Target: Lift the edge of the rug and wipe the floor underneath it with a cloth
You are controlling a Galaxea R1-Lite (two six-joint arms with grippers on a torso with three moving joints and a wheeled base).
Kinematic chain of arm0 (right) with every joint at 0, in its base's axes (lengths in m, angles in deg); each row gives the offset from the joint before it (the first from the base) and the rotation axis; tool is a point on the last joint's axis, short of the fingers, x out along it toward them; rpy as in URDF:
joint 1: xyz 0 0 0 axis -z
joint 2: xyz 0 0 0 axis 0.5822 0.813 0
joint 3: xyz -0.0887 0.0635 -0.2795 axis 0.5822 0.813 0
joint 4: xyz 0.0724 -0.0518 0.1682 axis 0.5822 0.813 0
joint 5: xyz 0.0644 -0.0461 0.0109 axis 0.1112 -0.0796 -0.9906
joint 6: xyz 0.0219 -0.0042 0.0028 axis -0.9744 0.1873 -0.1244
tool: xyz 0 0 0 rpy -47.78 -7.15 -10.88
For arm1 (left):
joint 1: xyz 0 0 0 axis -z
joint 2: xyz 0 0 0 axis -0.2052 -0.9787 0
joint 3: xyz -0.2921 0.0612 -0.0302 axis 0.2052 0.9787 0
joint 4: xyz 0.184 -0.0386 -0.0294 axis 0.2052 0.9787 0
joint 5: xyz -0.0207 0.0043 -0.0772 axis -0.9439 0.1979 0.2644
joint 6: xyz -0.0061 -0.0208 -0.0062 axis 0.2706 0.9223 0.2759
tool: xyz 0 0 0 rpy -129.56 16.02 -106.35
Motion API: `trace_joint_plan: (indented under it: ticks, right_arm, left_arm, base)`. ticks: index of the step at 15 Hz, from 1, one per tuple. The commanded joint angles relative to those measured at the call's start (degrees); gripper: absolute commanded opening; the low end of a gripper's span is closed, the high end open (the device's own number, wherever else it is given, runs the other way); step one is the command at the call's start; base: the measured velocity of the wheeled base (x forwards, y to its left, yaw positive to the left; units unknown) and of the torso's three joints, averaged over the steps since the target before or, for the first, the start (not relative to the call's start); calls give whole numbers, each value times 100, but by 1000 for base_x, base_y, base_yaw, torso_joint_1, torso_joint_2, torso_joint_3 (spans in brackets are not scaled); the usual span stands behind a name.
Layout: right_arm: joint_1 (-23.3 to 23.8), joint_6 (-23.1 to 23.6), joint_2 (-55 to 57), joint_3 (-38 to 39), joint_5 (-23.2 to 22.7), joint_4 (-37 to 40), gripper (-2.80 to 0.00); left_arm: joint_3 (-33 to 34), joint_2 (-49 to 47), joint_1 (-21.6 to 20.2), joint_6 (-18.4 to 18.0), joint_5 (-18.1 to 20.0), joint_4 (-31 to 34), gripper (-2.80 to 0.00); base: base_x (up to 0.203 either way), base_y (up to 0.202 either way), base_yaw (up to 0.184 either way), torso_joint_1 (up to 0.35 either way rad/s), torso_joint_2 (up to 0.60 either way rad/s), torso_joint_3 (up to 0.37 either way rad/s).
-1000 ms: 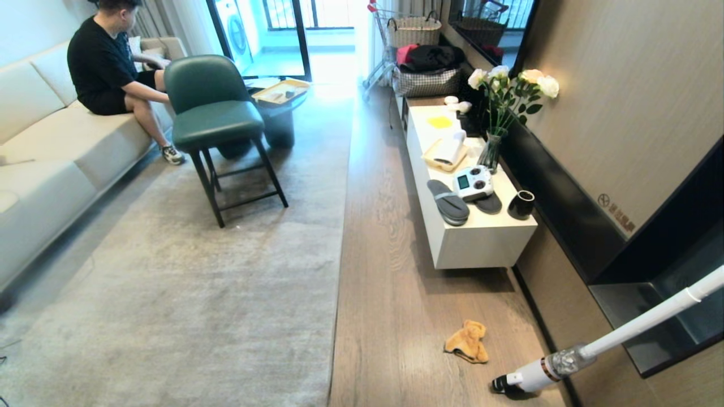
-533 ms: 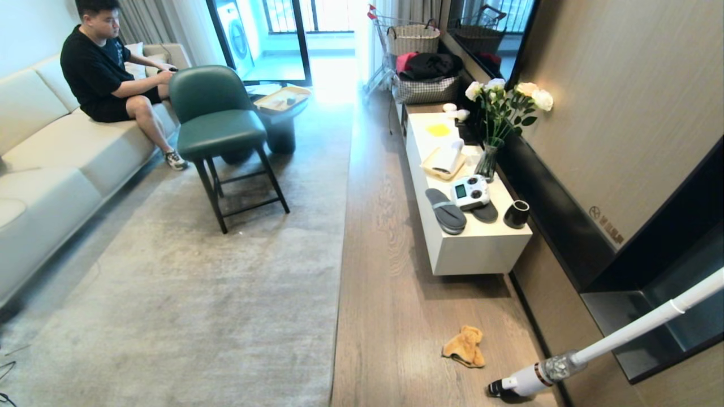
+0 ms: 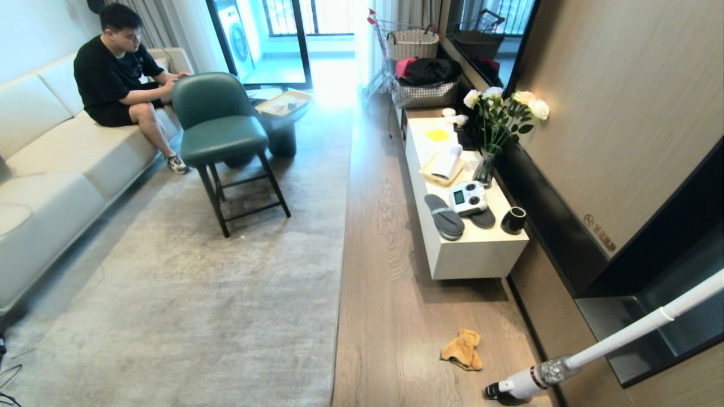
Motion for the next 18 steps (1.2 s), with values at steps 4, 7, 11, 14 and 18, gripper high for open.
trace_joint_plan:
  ticks: [4,7,11,14,18]
  right_arm:
    - [0,-14,7,0,-2,3,-280]
    - [0,-58,7,0,-2,2,-280]
    - [0,-58,7,0,-2,2,-280]
    - [0,-58,7,0,-2,2,-280]
    - [0,-58,7,0,-2,2,-280]
  left_arm:
    - [0,0,0,2,-2,-3,-280]
    - [0,0,0,2,-2,-3,-280]
    - [0,0,0,2,-2,6,-280]
    - [0,0,0,2,-2,-3,-280]
    - [0,0,0,2,-2,-3,-280]
  base:
    - [0,0,0,145,-323,-184]
    - [0,0,0,61,-128,-71]
    - [0,0,0,0,0,0]
    - [0,0,0,0,0,0]
    - [0,0,0,0,0,0]
